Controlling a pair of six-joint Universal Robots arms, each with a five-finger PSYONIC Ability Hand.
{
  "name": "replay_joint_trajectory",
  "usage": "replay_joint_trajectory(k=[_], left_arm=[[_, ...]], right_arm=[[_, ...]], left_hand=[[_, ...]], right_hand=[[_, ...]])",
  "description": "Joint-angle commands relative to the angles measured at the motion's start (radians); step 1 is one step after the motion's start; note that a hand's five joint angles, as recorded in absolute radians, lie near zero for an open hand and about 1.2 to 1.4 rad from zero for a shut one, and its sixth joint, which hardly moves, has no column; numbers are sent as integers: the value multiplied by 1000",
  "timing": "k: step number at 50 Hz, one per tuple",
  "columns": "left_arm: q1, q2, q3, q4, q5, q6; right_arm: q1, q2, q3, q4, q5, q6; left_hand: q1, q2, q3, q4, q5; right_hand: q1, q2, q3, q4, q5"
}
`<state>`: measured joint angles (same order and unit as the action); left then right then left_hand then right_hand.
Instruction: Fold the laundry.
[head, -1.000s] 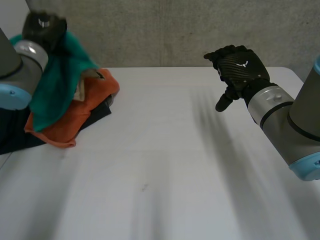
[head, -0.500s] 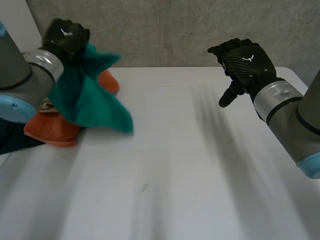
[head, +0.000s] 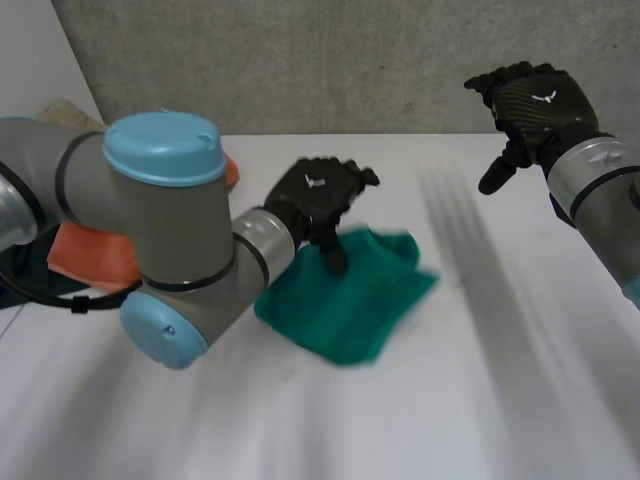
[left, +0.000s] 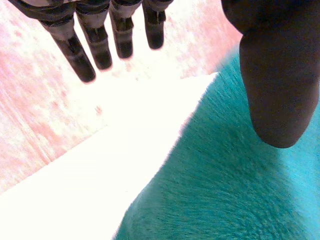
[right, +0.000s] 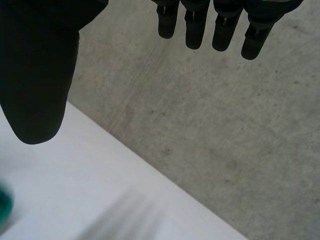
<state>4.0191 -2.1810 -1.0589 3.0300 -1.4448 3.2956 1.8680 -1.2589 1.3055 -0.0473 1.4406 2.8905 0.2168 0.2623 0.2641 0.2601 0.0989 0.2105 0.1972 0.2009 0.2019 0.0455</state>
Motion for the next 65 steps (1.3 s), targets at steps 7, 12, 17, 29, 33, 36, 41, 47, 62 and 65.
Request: replay_joint_trajectory(k=[7, 12, 17, 29, 33, 36, 41, 47, 62, 65], left_arm=[[129, 171, -67, -117, -9, 75], [196, 262, -209, -112, -5, 96], [216, 287, -351, -106, -5, 102], [163, 136, -440, 73, -3, 102], [135, 63, -397, 139, -9, 110], [110, 3, -343, 156, -12, 124], [81, -55, -276, 138, -17, 151], [55, -31, -153, 110, -42, 171], [92, 196, -62, -137, 59, 96], [106, 217, -87, -145, 96, 91]], right_arm=[[40, 27, -46, 176, 7, 10], [101, 39, -42, 303, 3, -2], [151, 90, -23, 345, -3, -100], [171, 243, 27, 152, -46, -313], [166, 288, 32, 78, -46, -313], [165, 320, 31, 23, -45, -306], [160, 340, 23, -42, -45, -271], [148, 332, -17, -75, -49, -183], [68, 194, -110, 154, -63, -111], [54, 234, -149, 258, -77, -73]], left_hand=[[-42, -88, -90, -86, -99], [-42, -88, -90, -86, -99], [-42, -88, -90, -86, -99], [-42, -88, -90, -86, -99], [35, -11, -13, -9, -22], [108, 62, 60, 64, 51], [632, 587, 585, 589, 576], [1179, 1134, 1132, 1136, 1123], [1179, 1134, 1132, 1136, 1123], [1179, 1134, 1132, 1136, 1123]], right_hand=[[-36, -23, -26, -27, -45], [-36, -23, -26, -27, -45], [93, 106, 102, 102, 83], [126, 139, 135, 134, 116], [126, 139, 135, 134, 116], [149, 162, 158, 157, 139], [746, 760, 756, 755, 737], [1186, 1199, 1195, 1194, 1176], [847, 860, 857, 856, 837], [-15, -2, -6, -7, -25]])
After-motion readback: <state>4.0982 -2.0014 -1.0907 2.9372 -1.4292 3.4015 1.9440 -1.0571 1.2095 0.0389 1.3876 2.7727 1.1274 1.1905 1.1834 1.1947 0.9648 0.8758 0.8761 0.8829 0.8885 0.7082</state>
